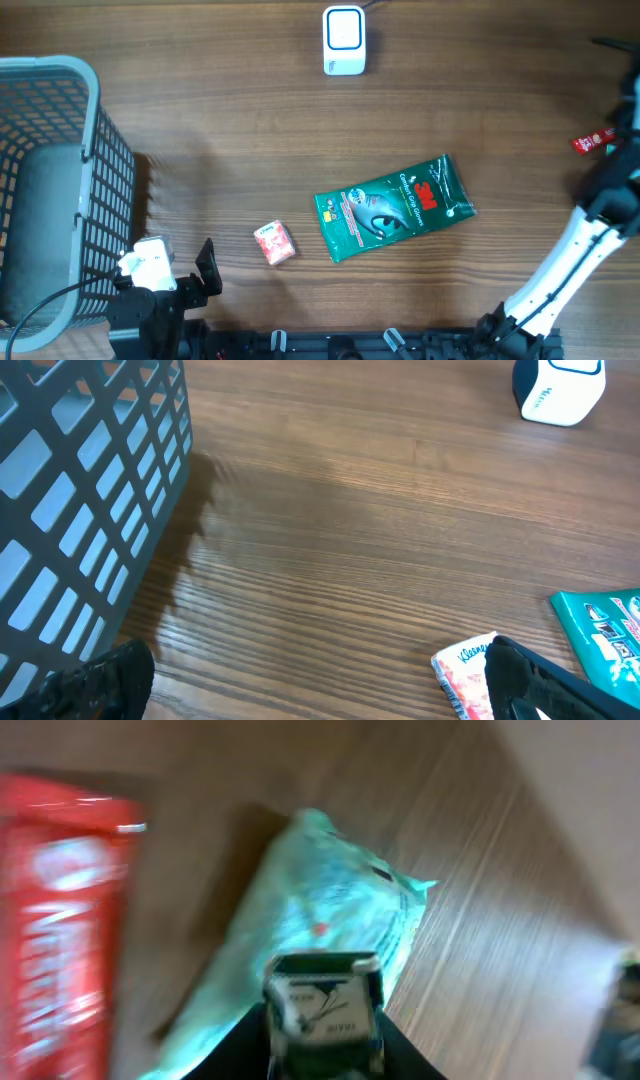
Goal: Scan the item barcode
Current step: 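Carry small green box to the right edge and release, then reach right gripper to red Kleenex pack and grasp it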
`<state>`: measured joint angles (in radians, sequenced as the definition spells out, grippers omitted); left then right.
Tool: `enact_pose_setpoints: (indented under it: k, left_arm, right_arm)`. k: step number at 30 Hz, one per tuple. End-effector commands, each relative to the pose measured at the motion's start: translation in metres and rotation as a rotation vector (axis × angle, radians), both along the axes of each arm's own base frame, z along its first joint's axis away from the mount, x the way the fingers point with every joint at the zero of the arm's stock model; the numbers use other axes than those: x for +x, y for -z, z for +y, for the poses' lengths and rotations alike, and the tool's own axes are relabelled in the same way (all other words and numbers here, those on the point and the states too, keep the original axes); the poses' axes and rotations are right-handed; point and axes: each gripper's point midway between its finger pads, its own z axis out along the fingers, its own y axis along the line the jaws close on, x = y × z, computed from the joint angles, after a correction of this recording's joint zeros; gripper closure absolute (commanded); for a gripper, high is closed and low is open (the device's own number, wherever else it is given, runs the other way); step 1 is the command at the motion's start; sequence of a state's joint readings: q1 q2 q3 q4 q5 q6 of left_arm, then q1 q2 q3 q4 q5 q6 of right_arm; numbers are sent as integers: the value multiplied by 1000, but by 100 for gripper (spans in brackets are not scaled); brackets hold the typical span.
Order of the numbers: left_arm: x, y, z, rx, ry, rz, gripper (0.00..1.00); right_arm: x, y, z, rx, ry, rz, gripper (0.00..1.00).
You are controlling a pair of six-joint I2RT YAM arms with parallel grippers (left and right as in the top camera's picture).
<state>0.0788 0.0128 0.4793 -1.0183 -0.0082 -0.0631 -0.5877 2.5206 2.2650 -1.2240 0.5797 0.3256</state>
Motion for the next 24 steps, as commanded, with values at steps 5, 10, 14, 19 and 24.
enact_pose_setpoints:
  k: [5,10,14,19,24]
  left_arm:
    - [0,1,-2,-10,6,-5,0]
    - [0,1,-2,-10,5,-5,0]
    - [0,1,-2,-10,6,-5,0]
    - [0,1,-2,-10,6,-5,0]
    - [0,1,-2,-10,6,-5,0]
  right_arm:
    - [42,-36,29,199,-30,-320,0]
    - [79,-163,80,302,-159,-707,0]
    - [83,-279,208,588,-467,-975,0]
    - [22,-343,326,588,-783,-914,0]
    - [-37,-331,411,695,-822,-733,0]
